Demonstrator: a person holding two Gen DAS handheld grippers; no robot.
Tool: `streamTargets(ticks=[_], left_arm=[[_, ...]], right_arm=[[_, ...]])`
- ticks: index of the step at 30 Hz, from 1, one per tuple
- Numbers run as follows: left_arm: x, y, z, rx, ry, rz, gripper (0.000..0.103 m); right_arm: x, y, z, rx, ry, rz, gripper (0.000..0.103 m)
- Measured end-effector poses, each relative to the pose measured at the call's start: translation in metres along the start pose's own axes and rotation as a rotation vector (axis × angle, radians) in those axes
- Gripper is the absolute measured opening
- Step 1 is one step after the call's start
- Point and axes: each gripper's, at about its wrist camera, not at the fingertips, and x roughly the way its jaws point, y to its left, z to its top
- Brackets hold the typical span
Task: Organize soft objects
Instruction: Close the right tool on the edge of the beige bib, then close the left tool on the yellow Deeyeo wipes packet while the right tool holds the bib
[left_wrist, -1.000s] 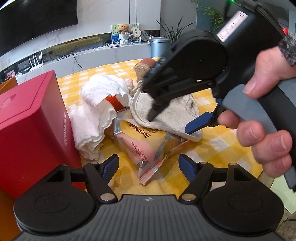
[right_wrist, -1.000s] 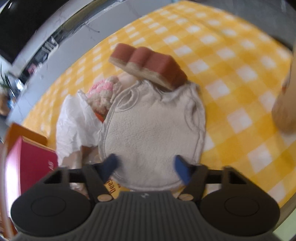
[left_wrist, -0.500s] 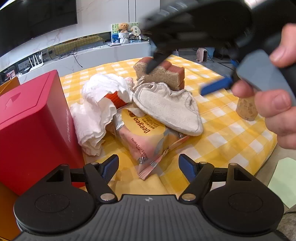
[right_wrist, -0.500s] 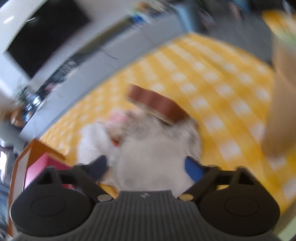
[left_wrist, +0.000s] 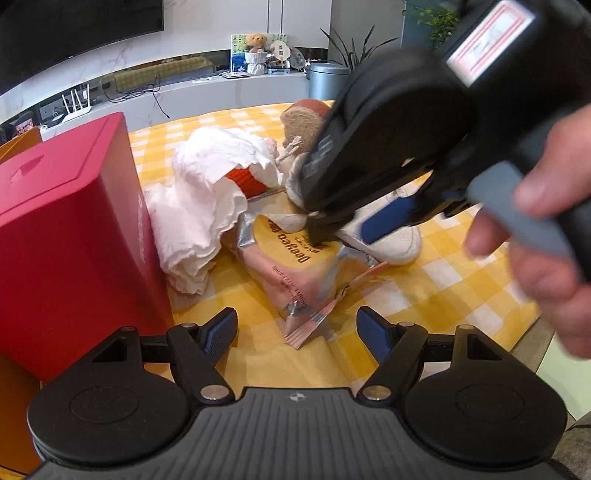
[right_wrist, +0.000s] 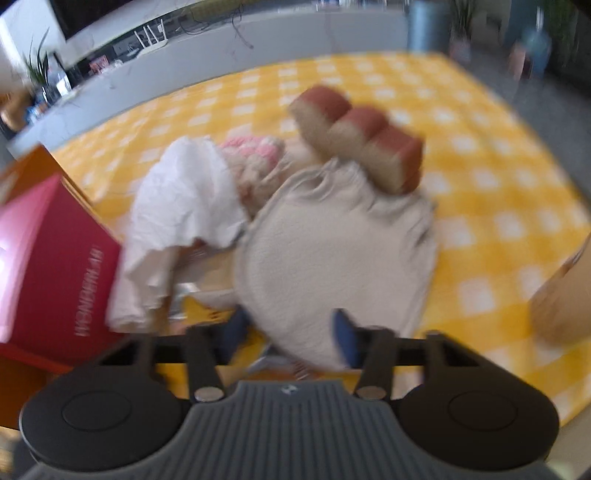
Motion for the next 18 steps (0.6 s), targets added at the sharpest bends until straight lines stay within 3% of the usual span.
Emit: streamTargets(ticks=[2,3,6,9,12,18], left_arm=[[-0.001,0.001,0.000,-0.011,0.000,-0.001,0.087],[-0.002,0.002,0.000,-0.016,0.000,-0.006,0.087],[-0.005,0.002,0.002,-0.018,-0.002,-0.013,0.087],[-0.010,-0.002,0.007,-0.010,-0.018,-0.005,0.087],[-0.011,-0.009,0.016,-0.008,-0.019,-0.001,0.087],[0.011,-0.007,0.039,-0.097,0.023,-0.007,0.090]], right_arm=[[-0.008,-0.010,0.001,0.076,-0.014,0.010,0.004],[-0.015,-0.016,0.000,0.106,-0.032,-0.004,0.002],[-0.044,-0.040,-0.008,0.214,-0.111,0.052,0.002],[-0.061,-0.060,-0.013,0.271,-0.169,0.031,0.002],[-0.054,-0.070,-0.013,0.323,-0.151,-0.016,0.003],[-0.043,-0.070,-0.009,0.293,-0.138,-0.073,0.005]])
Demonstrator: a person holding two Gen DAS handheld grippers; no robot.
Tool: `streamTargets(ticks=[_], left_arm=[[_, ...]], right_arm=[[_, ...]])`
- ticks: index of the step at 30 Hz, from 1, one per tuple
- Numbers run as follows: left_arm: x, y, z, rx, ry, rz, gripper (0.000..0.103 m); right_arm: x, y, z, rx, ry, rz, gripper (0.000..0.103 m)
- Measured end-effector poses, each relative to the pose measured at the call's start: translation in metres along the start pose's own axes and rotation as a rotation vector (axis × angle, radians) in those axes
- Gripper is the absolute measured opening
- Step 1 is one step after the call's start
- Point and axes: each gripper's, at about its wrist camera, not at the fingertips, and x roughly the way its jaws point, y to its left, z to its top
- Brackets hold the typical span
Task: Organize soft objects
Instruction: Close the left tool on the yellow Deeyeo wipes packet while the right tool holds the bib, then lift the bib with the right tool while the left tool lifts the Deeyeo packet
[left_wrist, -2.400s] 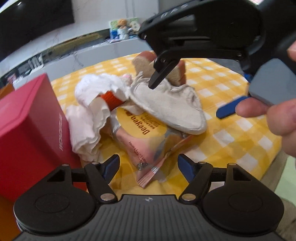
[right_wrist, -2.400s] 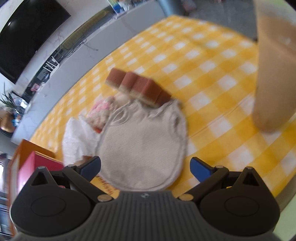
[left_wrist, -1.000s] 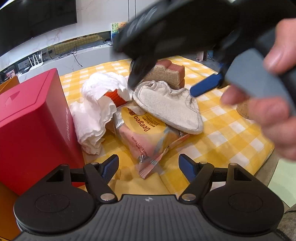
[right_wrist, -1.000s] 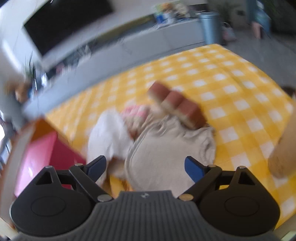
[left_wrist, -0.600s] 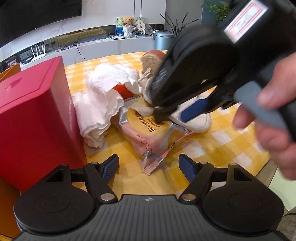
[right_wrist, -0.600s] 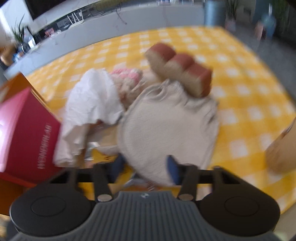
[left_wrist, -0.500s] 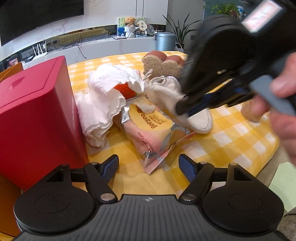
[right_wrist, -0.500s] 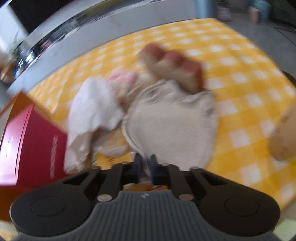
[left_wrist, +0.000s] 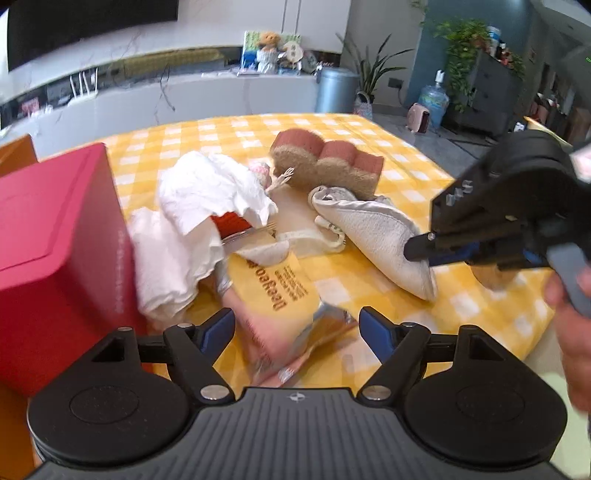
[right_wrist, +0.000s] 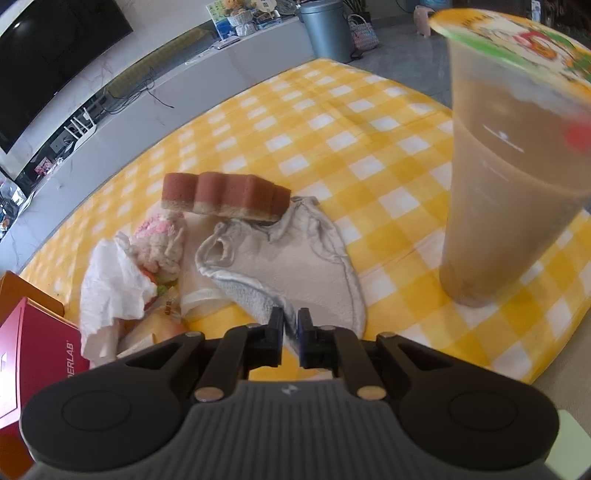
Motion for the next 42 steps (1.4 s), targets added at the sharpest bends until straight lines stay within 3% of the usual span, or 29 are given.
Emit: streamTargets(ticks=[3,5,9,11,13,15,16,17,22,27,35,42], left_arm=[[0.014,-0.001,0.010,-0.047,0.021,0.052,0.091],[0.023,-0.002,0.015,-0.071,0.040,0.068,0.097],[0.044,-0.005,0.019,-0.072,0.092,0.207,0.097],[0.051,-0.006,0.015,-0.053,0.105,0.227,0.098],[0.050,-0.006,0.013,-0.027,0.091,0.216,0.093],[0.046,-0.002,0.012,-0.047,0.099,0.188,0.079],[0.044,-0.002,0.013,-0.046,0.102,0.174,0.065],[0.042,-0.003,0.014,-0.033,0.107,0.173,0.061],[0.030,-0.002,0.013,-0.030,0.129,0.119,0.056],[0.000,-0.002,0.009,-0.039,0.112,0.016,0.055],[-0.051,-0.005,0.015,0.004,0.031,-0.032,0.055],[-0.075,-0.007,0.031,0.011,-0.011,-0.077,0.055]], right_arm=[[-0.004,0.000,-0.002,0.000,-0.010,0.022,0.005],[-0.003,-0.001,-0.003,0.004,-0.005,0.021,0.005],[0.001,-0.002,-0.005,0.005,0.013,0.030,0.005],[0.002,0.002,-0.006,-0.015,0.017,0.029,0.005],[0.002,0.003,-0.006,-0.031,0.020,0.027,0.005],[0.002,0.004,-0.007,-0.035,0.024,0.025,0.005],[0.002,0.004,-0.007,-0.039,0.025,0.026,0.005],[0.001,0.005,-0.007,-0.042,0.025,0.028,0.005],[-0.008,0.006,-0.008,-0.033,0.020,0.090,0.005],[-0.030,0.001,-0.008,-0.002,-0.020,0.193,0.004],[-0.066,-0.006,-0.007,0.048,-0.085,0.377,0.002],[-0.083,-0.013,-0.008,0.075,-0.129,0.445,0.002]])
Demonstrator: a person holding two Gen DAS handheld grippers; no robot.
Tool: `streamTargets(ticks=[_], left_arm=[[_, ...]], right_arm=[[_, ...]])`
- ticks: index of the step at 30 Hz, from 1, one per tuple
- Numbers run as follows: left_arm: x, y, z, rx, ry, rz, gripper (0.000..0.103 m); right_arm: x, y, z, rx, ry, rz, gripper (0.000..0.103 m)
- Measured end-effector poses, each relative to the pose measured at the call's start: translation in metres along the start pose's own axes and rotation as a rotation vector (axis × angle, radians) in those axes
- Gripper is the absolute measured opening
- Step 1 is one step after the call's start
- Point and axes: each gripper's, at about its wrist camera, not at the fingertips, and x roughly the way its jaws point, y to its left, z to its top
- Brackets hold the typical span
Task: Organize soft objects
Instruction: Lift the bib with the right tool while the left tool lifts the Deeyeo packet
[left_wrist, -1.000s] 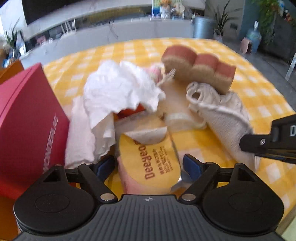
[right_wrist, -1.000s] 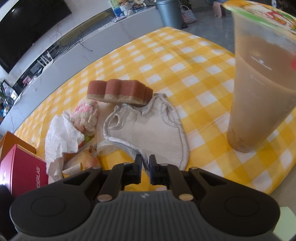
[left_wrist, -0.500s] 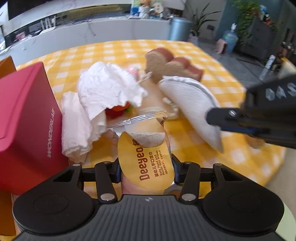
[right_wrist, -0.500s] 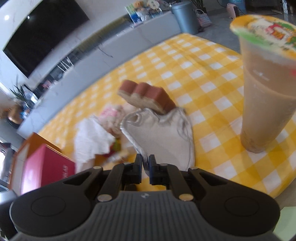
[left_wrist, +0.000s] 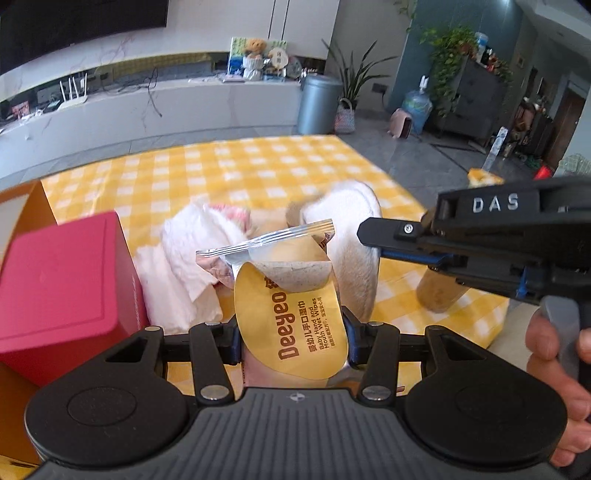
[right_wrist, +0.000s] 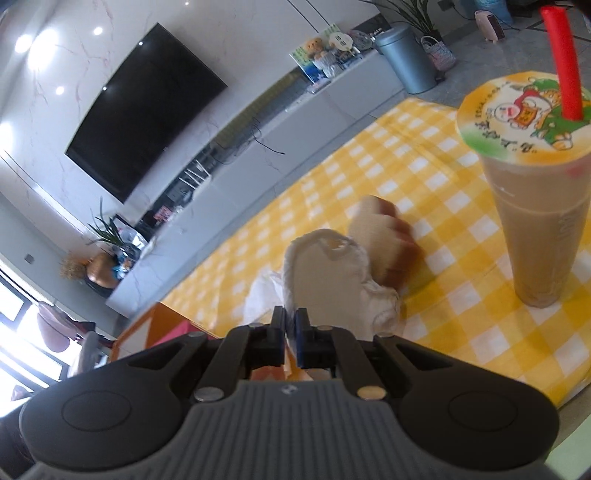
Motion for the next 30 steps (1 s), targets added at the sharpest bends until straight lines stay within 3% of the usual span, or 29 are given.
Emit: streamTargets(ticks=[8,14,21,26,30], left_arm=[[-0.024,0.007,0.013,-0.009,-0.051,-0.029,0.055],[-0.044,0.014,0.017,0.033,-0.097,0.006,0.055],[-0.072,0.045,0.025,-0.017,-0.090,-0.023,0.055],[-0.111,0.086,0.031,-0.049,-0.150,0.089,0.055],[-0.141,0.121,0.026,-0.109,-0.193,0.156,0.055]], right_arm=[[-0.025,-0.005,0.004,0.054,-0.067,0.166,0.002],[-0.025,-0.005,0.005,0.080,-0.075,0.198,0.002],[-0.025,0.006,0.004,0.089,-0.070,0.283,0.002],[-0.022,0.040,-0.001,0.028,-0.051,0.348,0.002],[-0.015,0.071,-0.005,0.032,-0.037,0.449,0.002]])
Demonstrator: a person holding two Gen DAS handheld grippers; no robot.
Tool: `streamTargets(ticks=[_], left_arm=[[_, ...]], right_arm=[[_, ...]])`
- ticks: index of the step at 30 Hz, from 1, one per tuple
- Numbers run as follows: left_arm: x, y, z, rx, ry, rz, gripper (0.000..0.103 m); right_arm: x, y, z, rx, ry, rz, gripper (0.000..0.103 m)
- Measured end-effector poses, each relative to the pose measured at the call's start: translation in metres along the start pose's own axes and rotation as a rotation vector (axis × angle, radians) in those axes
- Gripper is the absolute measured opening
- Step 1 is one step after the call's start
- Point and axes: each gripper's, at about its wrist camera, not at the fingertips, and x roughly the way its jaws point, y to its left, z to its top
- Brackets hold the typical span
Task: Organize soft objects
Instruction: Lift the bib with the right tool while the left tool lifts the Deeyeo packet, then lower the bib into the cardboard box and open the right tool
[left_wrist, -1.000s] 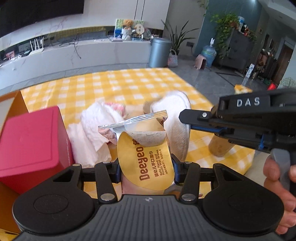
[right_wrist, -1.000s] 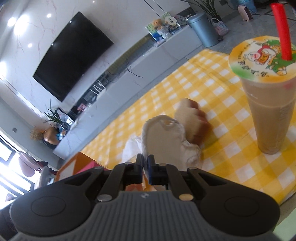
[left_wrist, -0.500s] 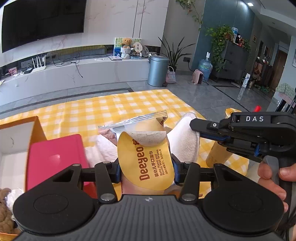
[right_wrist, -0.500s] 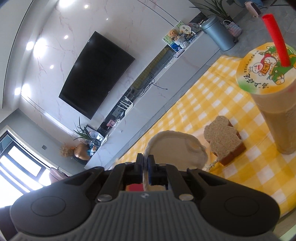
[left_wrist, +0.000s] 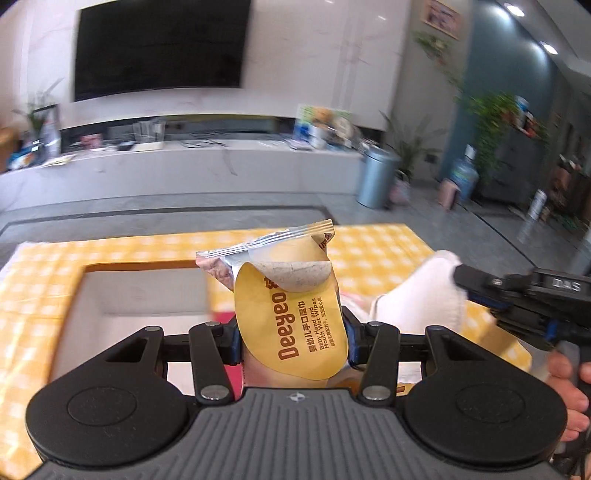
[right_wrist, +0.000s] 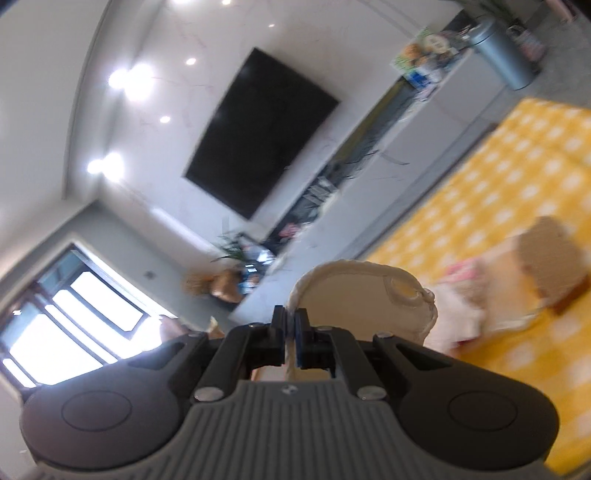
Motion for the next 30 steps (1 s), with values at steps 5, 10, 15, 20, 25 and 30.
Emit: streamTargets(ticks=[5,10,15,20,25,30], left_arm=[[-0.020,0.045,-0.004,-0.088,-0.040,0.052,0.055],[-0.018,0.086,-0.010,-0.172,-0.029,0.068,0.055],[-0.017,0.129,-0.015,-0.248,-0.026,0.092,0.055],[-0.021,0.173,-0.015,-0.318,-0.053,0.130,0.055],[-0.023,0.212,-0.020,-0.398,-0.097,0.127,0.055],[-0.018,0.231,-0.024,-0.455,-0.081,0.147,0.055]], right_arm=[[0.026,0.047,-0.017,-0.071,0.003,0.087,0.002],[0.069,0.079,-0.046,-0.104,0.049,0.133,0.002],[0.127,0.097,-0.077,-0.183,0.116,0.101,0.002],[0.194,0.113,-0.094,-0.238,0.208,0.101,0.002],[0.251,0.135,-0.110,-0.301,0.242,0.114,0.002],[0.319,0.118,-0.135,-0.407,0.384,-0.021,0.002]])
